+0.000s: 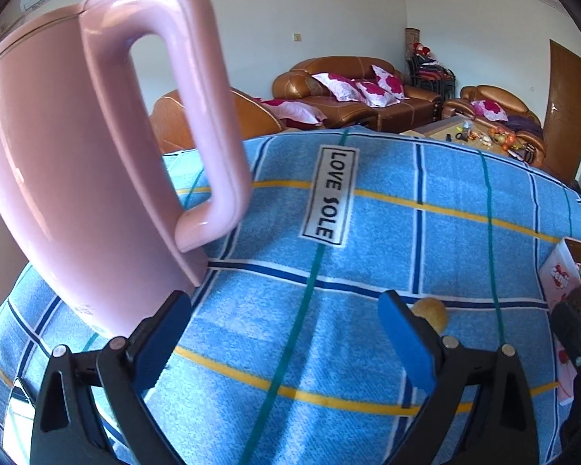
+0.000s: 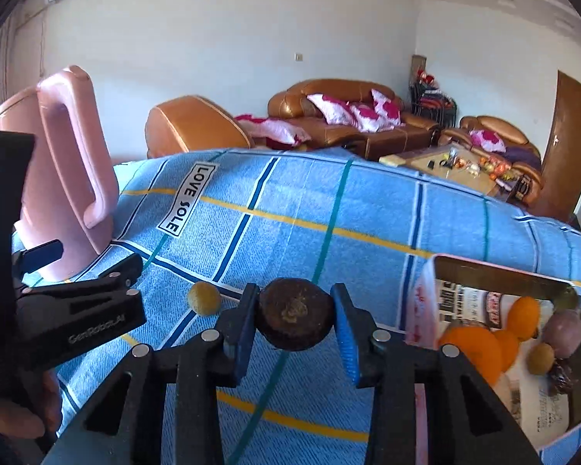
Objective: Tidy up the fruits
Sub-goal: 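Grasp the dark brown fruit with the right tool while the left tool approaches the small yellow-brown fruit, then grasp the small yellow-brown fruit with the left tool while the right tool lifts the dark brown fruit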
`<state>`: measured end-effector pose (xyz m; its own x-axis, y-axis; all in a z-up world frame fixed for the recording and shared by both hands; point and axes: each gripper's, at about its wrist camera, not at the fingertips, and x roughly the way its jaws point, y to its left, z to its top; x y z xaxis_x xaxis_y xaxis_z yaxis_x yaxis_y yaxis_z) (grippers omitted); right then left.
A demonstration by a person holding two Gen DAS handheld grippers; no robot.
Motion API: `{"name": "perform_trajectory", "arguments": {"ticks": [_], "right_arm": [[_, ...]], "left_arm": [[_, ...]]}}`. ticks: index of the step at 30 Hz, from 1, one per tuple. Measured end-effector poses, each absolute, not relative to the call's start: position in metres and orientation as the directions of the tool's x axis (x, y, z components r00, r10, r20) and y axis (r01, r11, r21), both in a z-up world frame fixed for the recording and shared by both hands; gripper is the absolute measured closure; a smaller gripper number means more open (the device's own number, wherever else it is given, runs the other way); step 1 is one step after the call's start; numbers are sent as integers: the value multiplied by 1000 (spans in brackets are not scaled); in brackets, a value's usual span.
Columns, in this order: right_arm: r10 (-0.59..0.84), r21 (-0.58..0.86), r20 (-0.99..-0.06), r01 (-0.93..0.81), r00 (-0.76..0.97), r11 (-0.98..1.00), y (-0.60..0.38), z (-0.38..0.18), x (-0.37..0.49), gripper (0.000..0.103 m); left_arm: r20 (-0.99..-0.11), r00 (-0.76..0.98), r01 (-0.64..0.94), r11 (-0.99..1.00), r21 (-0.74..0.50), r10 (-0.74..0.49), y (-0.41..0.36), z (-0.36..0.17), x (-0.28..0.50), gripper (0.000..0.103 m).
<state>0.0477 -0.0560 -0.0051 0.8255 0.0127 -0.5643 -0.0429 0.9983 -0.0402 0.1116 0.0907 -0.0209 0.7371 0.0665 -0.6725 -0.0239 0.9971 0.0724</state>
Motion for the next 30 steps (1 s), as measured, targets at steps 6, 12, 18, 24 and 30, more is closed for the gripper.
{"name": "perform_trajectory", "arguments": {"ticks": [6, 12, 18, 24, 30], "right_arm": [[-35, -70, -489, 1, 871, 998, -75, 7, 9, 63], [-17, -44, -475, -5, 880, 999, -82, 9, 2, 63], [4, -25, -487, -18, 873, 1000, -86, 6, -3, 63], [17, -9, -508, -24, 861, 1000, -88, 5, 3, 63], [17, 0, -508, -20, 861, 1000, -90, 3, 5, 63]], "left_arm": [[-692, 717, 113, 994, -3, -84, 69, -21, 114, 17], [-722, 679, 175, 984, -20, -135, 46, -24, 121, 41], [-773, 628, 208, 976, 59, -87, 16, -32, 147, 55], [-785, 608, 208, 978, 12, -119, 18, -34, 154, 60], [-773, 621, 219, 976, 15, -128, 23, -35, 143, 75]]}}
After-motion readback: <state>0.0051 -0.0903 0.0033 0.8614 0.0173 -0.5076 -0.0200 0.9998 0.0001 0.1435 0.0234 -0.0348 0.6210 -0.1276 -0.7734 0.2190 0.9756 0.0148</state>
